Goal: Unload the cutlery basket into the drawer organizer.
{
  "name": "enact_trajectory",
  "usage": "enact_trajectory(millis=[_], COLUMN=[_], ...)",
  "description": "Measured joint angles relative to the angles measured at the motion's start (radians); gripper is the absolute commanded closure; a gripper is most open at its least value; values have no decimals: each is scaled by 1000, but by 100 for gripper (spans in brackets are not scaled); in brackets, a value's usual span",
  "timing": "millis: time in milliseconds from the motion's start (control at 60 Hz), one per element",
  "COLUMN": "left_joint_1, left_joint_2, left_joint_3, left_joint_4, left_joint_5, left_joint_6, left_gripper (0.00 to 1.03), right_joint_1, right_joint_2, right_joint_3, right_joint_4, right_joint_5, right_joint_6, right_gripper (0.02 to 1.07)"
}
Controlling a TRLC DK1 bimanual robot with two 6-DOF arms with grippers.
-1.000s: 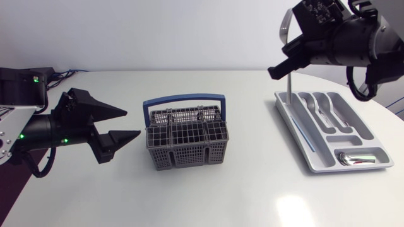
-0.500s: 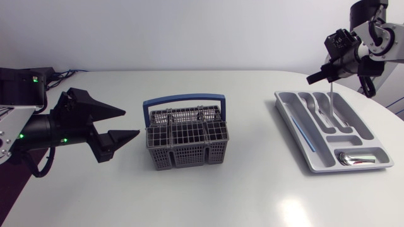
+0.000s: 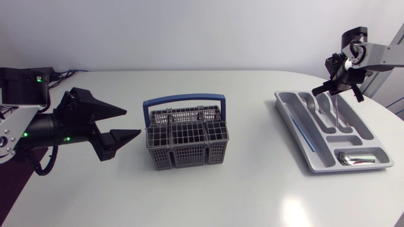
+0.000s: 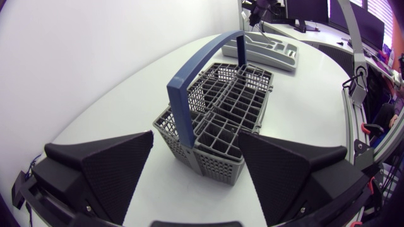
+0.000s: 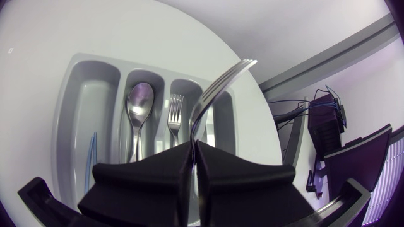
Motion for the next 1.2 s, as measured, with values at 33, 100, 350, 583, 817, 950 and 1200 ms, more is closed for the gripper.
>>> enact_trajectory(millis=[33, 100, 350, 583, 817, 950, 1200], left_joint_1=[0, 0, -13, -25, -53, -54, -55], left_joint_2=[1, 1, 8, 22, 30, 32, 32], left_joint_3=[0, 0, 14, 23, 24, 27, 32], left_joint_4=[1, 1, 0, 0, -1, -8, -16], left_joint_5=[-1, -8, -40, -52, -71, -74, -75], left_joint_6=[0, -4, -8, -13, -27, -31, -33], left_gripper=[10, 10, 10, 9, 9, 9, 9], right_joint_1=[-2, -6, -35, -69, -56, -44, -39], right_joint_2=[21, 62, 148, 212, 297, 332, 368], right_joint_3=[24, 72, 184, 224, 276, 312, 340], right_joint_4=[-14, -23, -67, -133, -172, -189, -209], right_joint_5=[7, 14, 40, 57, 69, 75, 57], right_joint_6=[0, 0, -4, -24, -26, -26, -18], right_gripper=[101, 101, 101, 101, 101, 99, 69])
